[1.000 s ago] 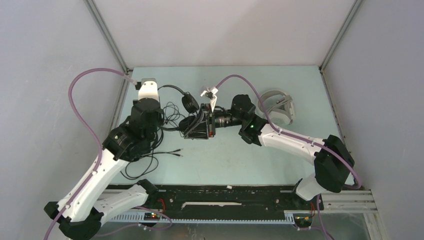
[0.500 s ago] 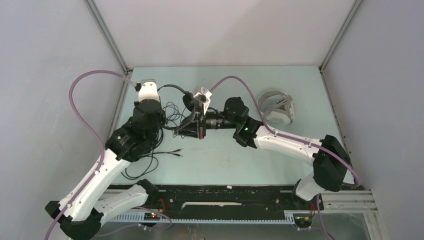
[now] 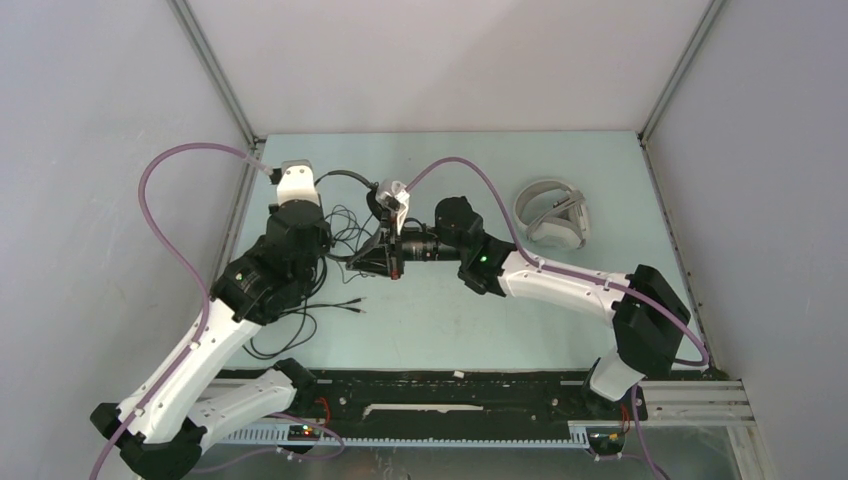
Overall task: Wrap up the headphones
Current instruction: Wrap the headphones cable around the headphones.
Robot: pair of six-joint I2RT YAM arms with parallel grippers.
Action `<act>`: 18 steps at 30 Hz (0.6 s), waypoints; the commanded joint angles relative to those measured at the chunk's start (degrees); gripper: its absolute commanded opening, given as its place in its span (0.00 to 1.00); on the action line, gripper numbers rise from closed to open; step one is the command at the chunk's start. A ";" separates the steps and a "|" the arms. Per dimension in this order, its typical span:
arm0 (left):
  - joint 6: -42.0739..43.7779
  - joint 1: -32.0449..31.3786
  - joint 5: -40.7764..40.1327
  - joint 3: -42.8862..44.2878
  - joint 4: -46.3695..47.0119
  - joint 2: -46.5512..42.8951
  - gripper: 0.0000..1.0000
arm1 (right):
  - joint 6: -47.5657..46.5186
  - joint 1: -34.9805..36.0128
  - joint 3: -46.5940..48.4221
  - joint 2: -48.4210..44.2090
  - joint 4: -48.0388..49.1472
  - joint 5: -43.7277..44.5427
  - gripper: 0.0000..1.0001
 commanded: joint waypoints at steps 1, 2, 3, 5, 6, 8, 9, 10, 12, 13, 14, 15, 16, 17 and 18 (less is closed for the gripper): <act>-4.03 -0.06 2.13 -0.40 5.73 -1.16 0.00 | -4.29 0.72 2.72 -0.04 -3.10 3.79 0.02; -4.11 -0.03 2.01 -0.44 5.65 -1.39 0.00 | -4.64 0.74 2.72 -0.53 -4.20 5.39 0.06; -4.25 0.13 2.05 -0.45 5.66 -1.64 0.00 | -5.14 0.78 2.72 -1.18 -5.68 6.61 0.10; -4.66 0.81 3.03 -0.63 5.89 -2.59 0.00 | -6.70 0.80 2.72 -2.65 -8.14 9.53 0.16; -5.11 1.20 3.89 -0.78 6.03 -2.86 0.00 | -7.42 0.86 2.72 -3.43 -9.17 10.72 0.17; -6.42 2.78 6.98 -1.28 6.47 -3.60 0.00 | -8.57 0.97 2.72 -4.62 -10.49 12.04 0.12; -6.98 3.59 8.43 -1.58 6.76 -3.95 0.00 | -8.85 1.04 2.72 -4.94 -10.78 11.99 0.11; -7.29 4.15 9.11 -1.90 6.92 -4.12 0.00 | -9.02 1.20 2.72 -5.34 -10.91 11.33 0.13; -7.37 4.40 8.92 -2.14 6.94 -4.19 0.00 | -9.16 1.39 2.72 -6.22 -11.99 10.64 0.18; -7.37 4.43 8.76 -2.16 6.89 -4.23 0.00 | -9.12 1.62 2.72 -6.83 -12.80 11.13 0.22; -7.29 4.51 8.75 -2.20 6.87 -4.24 0.00 | -9.07 1.85 2.72 -7.68 -13.62 11.89 0.27; -7.25 4.56 8.73 -2.24 6.81 -4.25 0.00 | -8.94 1.99 2.76 -8.62 -14.27 12.64 0.35; -7.16 4.60 8.68 -2.31 6.82 -4.27 0.00 | -8.80 2.15 2.73 -9.64 -14.76 13.22 0.39; -7.18 4.61 8.66 -2.33 6.97 -4.39 0.00 | -8.70 2.22 2.72 -10.47 -15.13 13.58 0.42; -7.12 4.70 8.73 -2.33 6.98 -4.36 0.00 | -8.54 2.29 2.73 -11.44 -15.44 14.09 0.43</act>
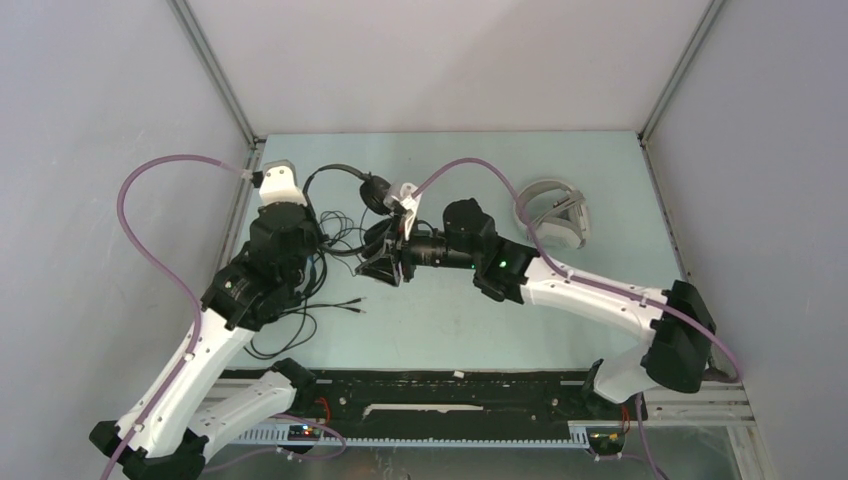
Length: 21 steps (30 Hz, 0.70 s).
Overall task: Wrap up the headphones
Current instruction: Wrap the headphones cable around the headphones.
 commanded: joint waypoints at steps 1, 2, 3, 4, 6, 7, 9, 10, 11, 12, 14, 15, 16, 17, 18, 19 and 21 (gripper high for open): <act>-2.38 0.34 2.32 -0.62 4.30 -1.17 0.00 | -0.63 0.35 2.09 -5.49 -2.14 4.60 0.44; -2.26 0.35 2.32 -0.50 4.23 -1.10 0.00 | 0.02 0.36 2.10 -6.27 -2.41 5.47 0.44; -2.22 0.33 2.28 -0.40 4.21 -1.03 0.00 | 0.64 0.39 2.09 -6.88 -2.68 6.38 0.44; -2.14 0.32 2.13 -0.25 4.08 -0.95 0.00 | 1.36 0.33 2.13 -7.35 -2.90 7.22 0.44; -2.05 0.35 1.81 -0.36 4.17 -0.96 0.00 | 2.71 0.35 2.09 -8.26 -2.95 9.26 0.44; -1.95 0.33 1.79 -0.38 4.20 -0.92 0.00 | 3.34 0.40 2.09 -8.63 -2.61 10.12 0.44; -1.90 0.32 1.86 -0.39 4.15 -0.74 0.00 | 4.72 0.38 2.09 -9.37 -2.00 12.46 0.43; -1.87 0.32 1.87 -0.39 4.15 -0.74 0.00 | 5.25 0.39 2.09 -9.55 -1.66 13.64 0.43; -1.84 0.32 1.88 -0.36 4.17 -0.79 0.00 | 5.61 0.34 2.09 -9.69 -1.29 14.67 0.43; -1.88 0.32 1.82 -0.32 4.17 -0.86 0.00 | 6.21 0.37 2.09 -9.76 -0.95 15.76 0.43; -1.85 0.37 1.73 -0.26 4.06 -0.93 0.00 | 7.48 0.38 2.09 -9.98 -0.84 17.98 0.43; -1.85 0.33 1.59 -0.29 4.04 -1.00 0.00 | 8.43 0.41 2.09 -9.95 -0.72 18.99 0.43; -1.85 0.32 1.47 -0.29 4.07 -1.02 0.00 | 9.01 0.37 2.09 -9.87 -0.41 19.91 0.43; -1.96 0.32 1.30 -0.36 4.07 -1.02 0.00 | 9.87 0.41 2.09 -9.79 0.09 21.04 0.43; -2.14 0.32 1.23 -0.48 4.10 -1.11 0.00 | 10.85 0.43 2.09 -9.63 0.53 22.61 0.42; -2.30 0.32 1.21 -0.62 4.25 -1.16 0.00 | 12.25 0.49 2.25 -9.46 0.66 24.30 0.42; -2.59 0.33 1.33 -1.07 4.82 -1.10 0.00 | 15.12 0.47 2.88 -8.74 0.30 29.19 0.41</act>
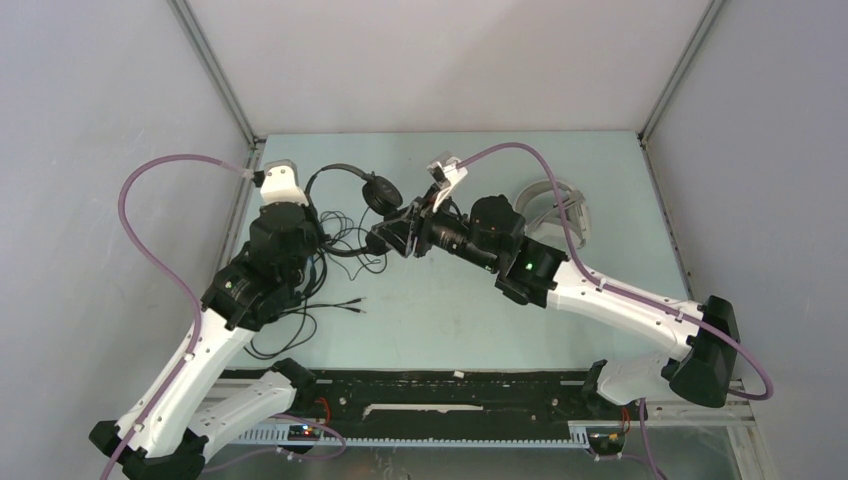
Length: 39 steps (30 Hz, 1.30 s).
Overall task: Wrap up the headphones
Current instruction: Wrap the headphones cable around the headphones.
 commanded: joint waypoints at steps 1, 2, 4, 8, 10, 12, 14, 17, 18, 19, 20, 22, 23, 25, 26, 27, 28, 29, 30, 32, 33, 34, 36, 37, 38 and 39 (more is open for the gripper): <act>-2.46 0.26 -0.09 -1.21 4.41 -1.05 0.00 | 6.90 0.10 3.00 0.06 2.84 9.98 0.41; -2.68 0.26 -0.02 -1.29 4.59 -0.99 0.00 | 7.88 0.19 3.26 0.42 3.12 10.31 0.40; -3.04 0.29 -0.04 -1.48 4.85 -0.88 0.00 | 9.96 0.24 3.82 1.58 3.34 11.33 0.40; -3.36 0.26 -0.10 -1.95 5.58 -0.83 0.00 | 12.60 0.37 4.70 3.17 4.79 11.76 0.39; -3.45 0.26 -0.05 -2.18 5.71 -0.92 0.00 | 13.69 0.61 5.52 4.01 4.77 12.38 0.39; -3.45 0.26 -0.03 -2.40 5.78 -0.99 0.00 | 14.80 0.81 6.36 5.00 4.10 12.92 0.38; -3.45 0.26 0.00 -2.56 5.88 -1.09 0.00 | 15.19 1.19 6.90 5.80 3.65 13.81 0.38; -3.37 0.32 -0.30 -2.74 6.10 -1.12 0.00 | 15.08 2.12 7.82 6.90 2.77 15.35 0.38; -3.37 0.27 -0.47 -2.81 6.17 -1.15 0.00 | 15.05 2.40 8.35 7.25 2.18 15.72 0.37; -3.37 0.30 -0.64 -2.82 6.30 -1.20 0.00 | 14.86 2.75 9.05 7.68 1.38 16.46 0.37; -3.37 0.26 -0.70 -2.89 6.38 -1.14 0.00 | 14.68 3.10 9.69 8.11 0.58 17.19 0.37; -3.37 0.26 -0.51 -2.92 6.63 -1.22 0.00 | 14.15 3.57 10.86 8.91 -0.84 18.95 0.37; -3.37 0.27 -0.53 -2.91 6.66 -1.23 0.00 | 13.91 3.86 11.29 9.08 -1.46 19.70 0.37; -3.32 0.26 -0.48 -2.83 6.69 -1.17 0.00 | 13.09 4.38 11.45 9.19 -1.82 21.55 0.37; -3.36 0.26 -0.45 -2.83 6.62 -1.17 0.00 | 12.68 4.53 11.72 9.38 -2.10 22.22 0.37; -3.37 0.26 -0.44 -2.78 6.68 -1.29 0.00 | 12.54 4.57 12.32 9.79 -2.68 22.61 0.37; -3.41 0.27 -0.44 -2.89 6.71 -1.36 0.00 | 12.23 4.68 12.96 10.30 -3.38 22.98 0.37; -3.45 0.26 -0.44 -3.03 6.75 -1.41 0.00 | 11.92 4.77 13.52 10.76 -4.05 23.35 0.36; -3.45 0.32 -0.37 -3.13 6.87 -1.55 0.00 | 11.75 4.81 13.96 11.17 -4.46 23.60 0.36; -3.54 0.27 -0.19 -3.15 6.72 -1.64 0.00 | 11.61 4.78 14.54 11.91 -4.80 23.97 0.36; -3.48 0.26 -0.18 -3.16 6.76 -1.67 0.00 | 11.53 4.80 14.81 12.27 -4.95 24.00 0.35; -3.49 0.28 -0.18 -3.18 6.70 -1.70 0.00 | 11.34 4.90 15.22 12.63 -5.19 24.08 0.34; -3.53 0.28 -0.33 -3.30 6.73 -1.88 0.00 | 10.88 4.88 15.79 13.26 -5.52 23.92 0.25; -3.54 0.31 -0.28 -3.35 6.70 -2.00 0.00 | 10.25 4.92 15.85 13.35 -5.07 23.64 0.17; -3.54 0.26 -0.27 -3.29 6.69 -2.04 0.00 | 9.34 5.13 15.68 13.44 -4.38 23.12 0.11; -3.52 0.26 -0.20 -3.27 6.71 -2.04 0.00 | 8.12 5.35 15.07 13.45 -2.56 21.92 0.05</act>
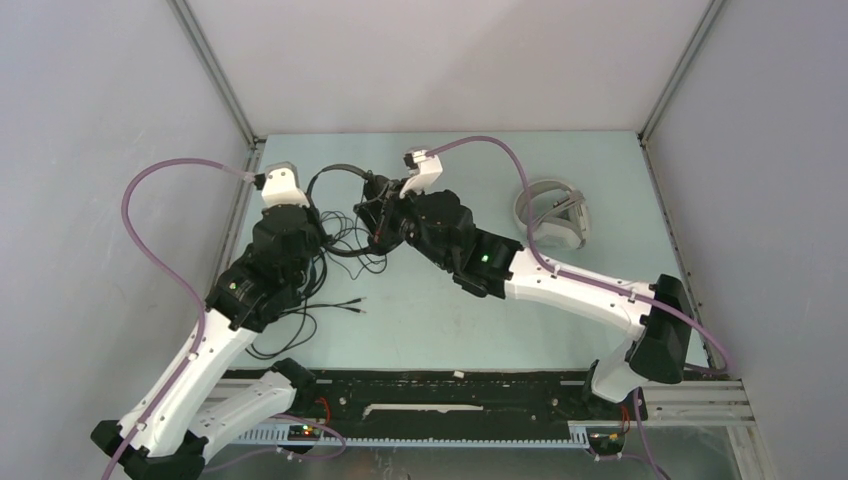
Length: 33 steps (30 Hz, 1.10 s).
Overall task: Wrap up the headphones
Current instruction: Wrap the headphones cable around the headphones.
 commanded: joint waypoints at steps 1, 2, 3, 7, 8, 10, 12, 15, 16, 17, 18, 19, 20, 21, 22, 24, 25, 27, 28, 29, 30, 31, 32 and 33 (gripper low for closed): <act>-2.29 0.24 -0.16 -1.01 4.25 -1.82 0.00 | -4.41 1.03 1.39 0.97 3.88 -1.01 0.00; -2.30 0.24 -0.07 -0.99 4.16 -1.87 0.00 | -5.23 1.25 1.16 1.29 4.82 -2.87 0.00; -2.30 0.24 -0.07 -0.99 4.21 -1.91 0.00 | -6.21 1.23 1.31 1.77 5.50 -4.42 0.00; -2.62 0.24 0.21 -1.40 4.42 -2.12 0.00 | -7.47 1.26 2.71 4.08 4.42 -7.12 0.00; -2.71 0.24 0.35 -1.43 4.46 -2.11 0.00 | -7.70 1.27 3.22 4.48 3.50 -7.08 0.00; -2.82 0.26 0.46 -1.41 4.42 -2.20 0.00 | -7.73 1.28 3.95 5.23 1.72 -6.61 0.00; -2.83 0.25 0.44 -1.37 4.33 -2.42 0.00 | -7.97 1.19 3.55 5.12 0.87 -5.29 0.00; -2.74 0.32 0.28 -0.95 4.10 -2.87 0.00 | -8.64 1.20 2.28 4.23 -0.28 -4.00 0.00; -2.80 0.43 0.28 -0.65 3.87 -2.98 0.00 | -8.91 1.20 1.73 3.86 -0.57 -3.17 0.00; -2.78 0.49 0.41 -0.33 3.67 -3.07 0.00 | -9.26 1.24 1.21 3.26 -0.77 -2.79 0.00; -2.82 0.58 0.59 -0.11 3.49 -3.05 0.00 | -9.42 1.23 0.86 2.77 -1.26 -2.64 0.03; -2.78 0.59 0.71 0.07 3.30 -3.12 0.00 | -9.79 1.19 0.72 2.11 -1.88 -2.71 0.08; -2.75 0.59 0.80 0.14 3.09 -3.16 0.00 | -10.16 1.27 0.62 1.23 -2.31 -3.22 0.12; -2.66 0.65 0.80 0.17 3.02 -3.24 0.00 | -10.86 1.23 0.09 0.28 -2.08 -5.08 0.17; -2.57 0.67 0.77 0.24 2.86 -3.25 0.00 | -11.43 1.31 -0.74 -1.05 -1.53 -6.86 0.19; -2.48 0.80 1.05 0.41 2.60 -3.20 0.00 | -12.97 1.29 -2.42 -3.83 -0.56 -11.16 0.25; -2.47 0.85 1.37 0.57 2.42 -3.09 0.00 | -14.34 1.36 -3.24 -5.12 -0.14 -13.70 0.30; -2.47 0.94 1.94 1.19 2.04 -2.79 0.00 | -15.97 1.71 -5.43 -7.68 0.79 -15.71 0.38; -2.59 0.94 2.14 1.47 1.91 -2.61 0.00 | -16.68 1.76 -6.33 -8.84 0.97 -16.11 0.42; -2.69 0.94 2.32 1.67 1.91 -2.52 0.00 | -17.60 1.87 -7.10 -9.79 1.09 -17.64 0.45; -2.81 0.94 2.60 1.84 1.93 -2.43 0.00 | -18.41 1.91 -7.63 -11.23 1.00 -18.69 0.47; -2.80 0.94 2.79 1.97 1.86 -2.25 0.00 | -19.31 1.86 -8.23 -12.22 0.67 -19.55 0.49; -2.80 0.95 2.90 2.18 1.71 -2.08 0.02 | -20.32 1.86 -9.04 -13.32 0.59 -20.42 0.51; -2.82 0.99 2.92 2.37 1.63 -2.00 0.00 | -21.19 1.86 -10.46 -14.61 0.93 -21.19 0.53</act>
